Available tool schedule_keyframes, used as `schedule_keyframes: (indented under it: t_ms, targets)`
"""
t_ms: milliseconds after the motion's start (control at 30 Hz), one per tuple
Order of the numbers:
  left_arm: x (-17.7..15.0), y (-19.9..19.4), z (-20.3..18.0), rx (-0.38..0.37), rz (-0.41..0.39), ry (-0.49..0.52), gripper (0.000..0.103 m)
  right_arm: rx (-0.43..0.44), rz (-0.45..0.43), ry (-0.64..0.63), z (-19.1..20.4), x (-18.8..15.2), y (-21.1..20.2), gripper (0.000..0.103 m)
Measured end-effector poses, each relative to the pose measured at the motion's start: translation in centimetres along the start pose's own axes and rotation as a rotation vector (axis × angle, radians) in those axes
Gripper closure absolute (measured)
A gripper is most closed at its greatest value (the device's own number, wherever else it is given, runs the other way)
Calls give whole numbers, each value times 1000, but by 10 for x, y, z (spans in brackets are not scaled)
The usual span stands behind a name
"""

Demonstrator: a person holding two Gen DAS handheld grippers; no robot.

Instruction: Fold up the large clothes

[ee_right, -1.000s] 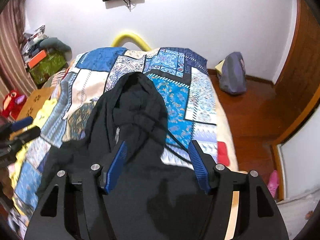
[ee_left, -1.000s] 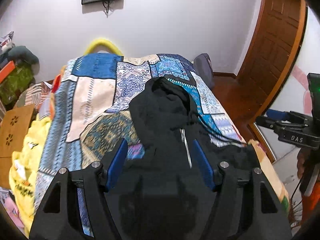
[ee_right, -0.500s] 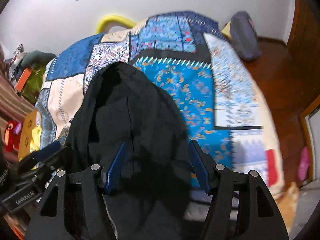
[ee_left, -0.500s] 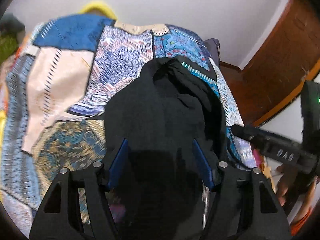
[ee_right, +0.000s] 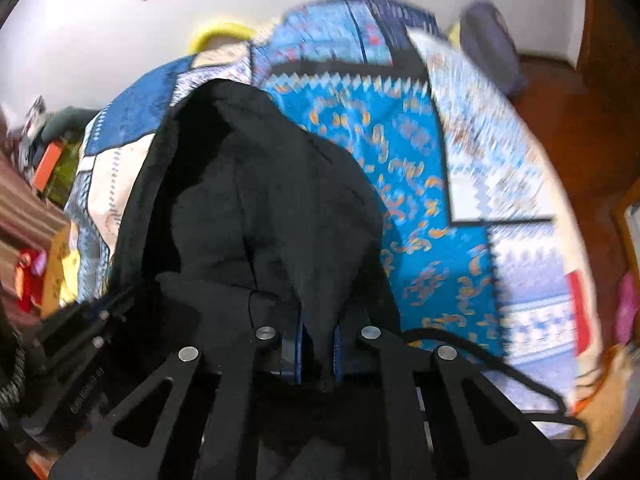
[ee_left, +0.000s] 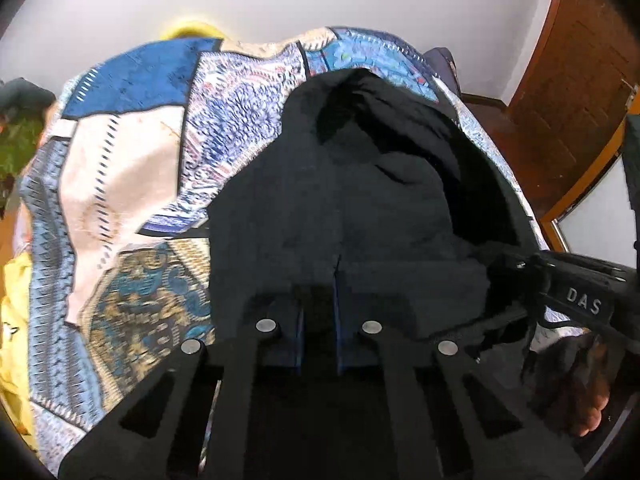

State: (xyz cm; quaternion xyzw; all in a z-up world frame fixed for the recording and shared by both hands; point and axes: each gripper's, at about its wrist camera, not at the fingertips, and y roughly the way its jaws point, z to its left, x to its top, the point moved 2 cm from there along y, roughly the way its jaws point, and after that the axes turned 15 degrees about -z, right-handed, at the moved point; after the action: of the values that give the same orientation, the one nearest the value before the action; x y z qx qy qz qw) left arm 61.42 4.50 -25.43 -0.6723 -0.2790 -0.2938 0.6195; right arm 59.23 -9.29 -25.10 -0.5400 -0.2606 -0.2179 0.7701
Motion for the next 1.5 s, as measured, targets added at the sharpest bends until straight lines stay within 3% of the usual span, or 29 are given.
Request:
schedule_keyframes:
  t_ms: [133,233,333,500,667,800,933,1067,1200,1400,1500]
  targets:
    - [5,-47,6,-85,-18,-32,94,34,-88,-70,10,3,-61,94]
    - [-5,-88,3,-120,-33,-2,95,93,-138,-104,20,-10,-104,94]
    - [-26,-126,0,-135,-41,11,95,147,-170,-131,33,-32,-141,94]
    - [-74,-181,-12,-136,-45,79,95,151,-181,-204,43,-80,-184,94]
    - [-119,-205,-22,-136,-27,110,95,133,-134,-238,37,-123,-197,93]
    - [-155,-213,-23,-127,24,87,95,121,-71,-192,22,-146,-198,86]
    - [-189,-228,-21,-101,70,128,94,75,-11,-147,6,-172,-210,86]
    - [-215,-254,-9,-81,83,168,82,29,5,-143,-13,-190,-233,85]
    - [-221,-281,10,-29,60,165,79,-3,4,-143,-27,-191,-254,85]
    - [-196,-316,5,-14,-32,168,78,-29,-99,-150,-26,-177,-286,85]
    - [-179,-328,-7,-19,-102,196,62,-14,-161,-171,-12,-166,-298,79]
